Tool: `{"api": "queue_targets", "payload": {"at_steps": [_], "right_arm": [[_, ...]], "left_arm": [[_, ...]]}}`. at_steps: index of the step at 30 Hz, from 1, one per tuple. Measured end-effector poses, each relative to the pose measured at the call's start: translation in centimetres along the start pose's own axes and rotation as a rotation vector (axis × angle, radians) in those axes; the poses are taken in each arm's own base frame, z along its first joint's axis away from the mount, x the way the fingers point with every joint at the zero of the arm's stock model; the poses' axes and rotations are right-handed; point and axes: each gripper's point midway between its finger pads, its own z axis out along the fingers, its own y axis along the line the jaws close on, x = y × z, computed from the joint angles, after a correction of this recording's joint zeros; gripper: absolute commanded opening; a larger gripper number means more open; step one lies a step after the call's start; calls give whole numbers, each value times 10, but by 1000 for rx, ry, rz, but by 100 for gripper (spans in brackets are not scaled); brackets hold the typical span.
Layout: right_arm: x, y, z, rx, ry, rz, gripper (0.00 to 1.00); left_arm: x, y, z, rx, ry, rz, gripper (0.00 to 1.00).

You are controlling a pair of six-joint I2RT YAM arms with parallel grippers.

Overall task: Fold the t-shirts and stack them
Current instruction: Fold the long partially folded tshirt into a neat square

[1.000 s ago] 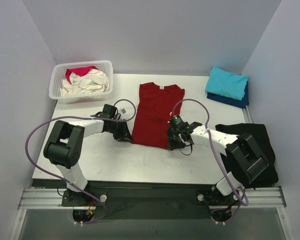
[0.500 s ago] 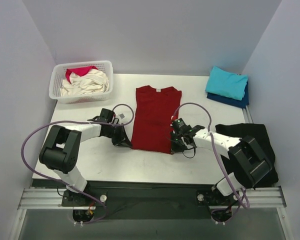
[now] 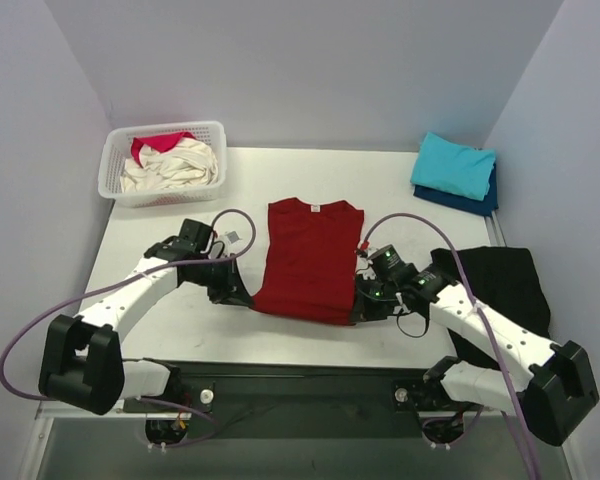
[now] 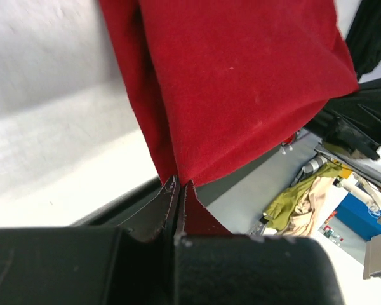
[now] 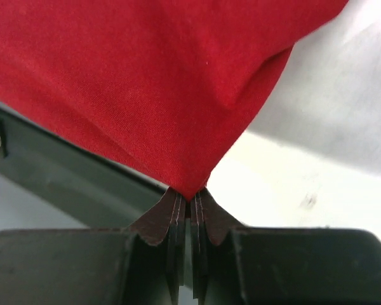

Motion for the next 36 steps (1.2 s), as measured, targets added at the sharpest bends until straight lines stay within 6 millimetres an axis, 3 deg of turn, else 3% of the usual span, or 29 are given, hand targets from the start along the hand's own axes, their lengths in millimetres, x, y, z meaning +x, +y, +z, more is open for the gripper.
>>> {"api": "queue_targets", "payload": {"at_steps": [10,15,19,25,36], "right_arm": [[16,22,-40,-74,32,-36,0],[7,30,-60,-73,6,-57,0],[-9,36,-73,-67,-43,-83,0],[-25,37,-70,-27,-51,-110,0],[-24,41,-59,-56,-27,-122,0]], "left_arm": [[36,-24,-40,15,-26,49,0],[34,-34,-55,16,-88,51,0],[20,-43,-68,0,-156,62,0],[5,-46,-77,-39,-231,64,0],[7,-36,-86,-96,-282,18,0]]}}
